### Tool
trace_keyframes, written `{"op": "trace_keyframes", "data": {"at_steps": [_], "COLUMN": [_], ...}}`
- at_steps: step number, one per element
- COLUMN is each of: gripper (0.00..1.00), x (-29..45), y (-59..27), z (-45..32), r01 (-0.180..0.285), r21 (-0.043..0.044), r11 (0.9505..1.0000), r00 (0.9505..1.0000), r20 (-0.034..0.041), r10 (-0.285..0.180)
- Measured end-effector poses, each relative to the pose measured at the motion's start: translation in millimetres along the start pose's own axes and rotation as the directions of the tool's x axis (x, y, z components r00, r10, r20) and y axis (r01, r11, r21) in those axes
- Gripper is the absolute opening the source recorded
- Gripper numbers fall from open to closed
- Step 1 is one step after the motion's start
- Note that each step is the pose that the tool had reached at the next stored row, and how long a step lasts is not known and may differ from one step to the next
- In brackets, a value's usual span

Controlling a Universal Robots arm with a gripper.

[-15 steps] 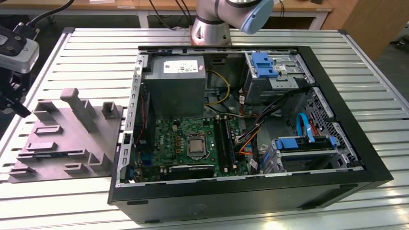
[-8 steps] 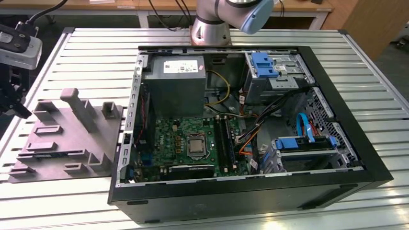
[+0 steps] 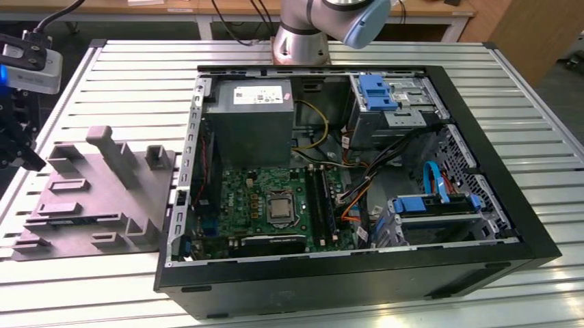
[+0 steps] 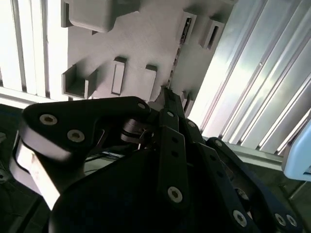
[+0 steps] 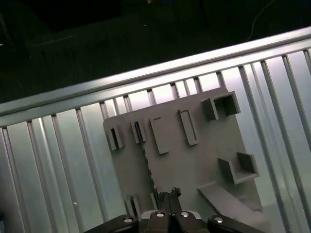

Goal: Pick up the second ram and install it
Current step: 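Pick up the second ram and move it above second insertion slot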

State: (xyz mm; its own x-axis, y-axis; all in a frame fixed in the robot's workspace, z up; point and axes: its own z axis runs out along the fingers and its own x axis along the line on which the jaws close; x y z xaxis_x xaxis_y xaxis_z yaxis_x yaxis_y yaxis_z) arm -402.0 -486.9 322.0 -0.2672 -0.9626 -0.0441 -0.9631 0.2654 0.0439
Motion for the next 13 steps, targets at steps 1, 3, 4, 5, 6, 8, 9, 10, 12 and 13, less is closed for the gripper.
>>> {"op": "trace_keyframes", "data": {"at_steps": [1, 3, 4, 5, 6, 8, 9, 10, 12, 13], "gripper": [0.10, 0.10, 0.10, 0.10, 0.10, 0.10, 0.10, 0.10, 0.10, 0.10], "x": [0.0, 0.1, 0.1, 0.1, 0.1, 0.2, 0.2, 0.2, 0.3, 0.3], "y": [0.0, -0.1, -0.1, -0.1, -0.1, -0.2, -0.2, -0.2, -0.3, -0.3], "z": [0.5, 1.5, 2.1, 2.6, 3.1, 4.2, 4.7, 5.2, 6.1, 6.6], "r01": [0.018, 0.054, 0.072, 0.090, 0.108, 0.145, 0.163, 0.181, 0.216, 0.233], "r21": [-0.0008, -0.0025, -0.0033, -0.0042, -0.0051, -0.0069, -0.0078, -0.0088, -0.0107, -0.0116], "r11": [0.9998, 0.9985, 0.9974, 0.9959, 0.9941, 0.9895, 0.9866, 0.9835, 0.9764, 0.9723], "r00": [0.9998, 0.9985, 0.9974, 0.9959, 0.9941, 0.9895, 0.9866, 0.9835, 0.9764, 0.9723], "r20": [-0.0008, -0.0024, -0.0031, -0.0038, -0.0045, -0.0059, -0.0066, -0.0072, -0.0085, -0.0091], "r10": [-0.018, -0.054, -0.072, -0.090, -0.108, -0.145, -0.163, -0.181, -0.216, -0.233]}}
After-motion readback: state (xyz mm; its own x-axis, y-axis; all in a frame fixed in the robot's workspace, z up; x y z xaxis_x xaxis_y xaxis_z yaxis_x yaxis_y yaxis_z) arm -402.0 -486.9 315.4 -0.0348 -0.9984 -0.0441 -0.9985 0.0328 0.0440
